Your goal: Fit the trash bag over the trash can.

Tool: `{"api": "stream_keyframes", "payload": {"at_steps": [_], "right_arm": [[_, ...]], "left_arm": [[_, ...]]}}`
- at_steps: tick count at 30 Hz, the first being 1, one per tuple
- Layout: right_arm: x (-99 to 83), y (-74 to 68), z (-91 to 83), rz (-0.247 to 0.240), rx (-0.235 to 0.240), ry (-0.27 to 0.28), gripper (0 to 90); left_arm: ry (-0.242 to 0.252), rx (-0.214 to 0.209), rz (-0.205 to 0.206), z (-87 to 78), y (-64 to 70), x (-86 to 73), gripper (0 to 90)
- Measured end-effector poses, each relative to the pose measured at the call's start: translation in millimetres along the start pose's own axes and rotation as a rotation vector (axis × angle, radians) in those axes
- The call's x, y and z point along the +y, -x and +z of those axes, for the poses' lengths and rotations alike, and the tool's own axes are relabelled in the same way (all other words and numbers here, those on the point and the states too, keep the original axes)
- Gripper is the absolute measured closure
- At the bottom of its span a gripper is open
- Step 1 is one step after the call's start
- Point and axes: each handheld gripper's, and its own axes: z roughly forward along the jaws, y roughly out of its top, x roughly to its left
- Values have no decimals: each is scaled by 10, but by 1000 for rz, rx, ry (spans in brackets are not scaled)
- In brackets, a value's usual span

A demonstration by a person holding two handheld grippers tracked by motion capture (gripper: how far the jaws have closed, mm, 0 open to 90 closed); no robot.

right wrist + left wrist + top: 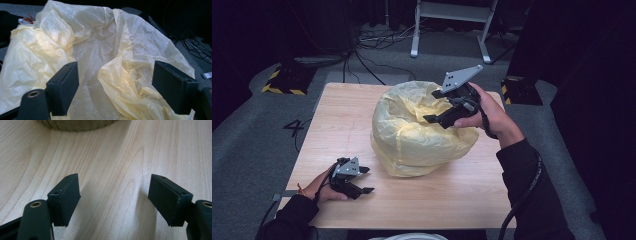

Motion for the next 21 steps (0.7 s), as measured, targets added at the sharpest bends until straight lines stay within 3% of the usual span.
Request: {"api": "stream_keyframes", "payload": {"at_steps": [9, 16, 21], "right_arm": [[-88, 21, -218, 13, -27, 33, 215], [-265, 59, -436, 28, -25, 52, 200], [-406, 81, -578, 41, -51, 57, 198]], "left_arm": [[1, 1, -1, 1, 3, 0, 252], [-1, 1, 2, -1, 1, 0, 252], [0, 0, 0, -1, 0, 0, 252]]}}
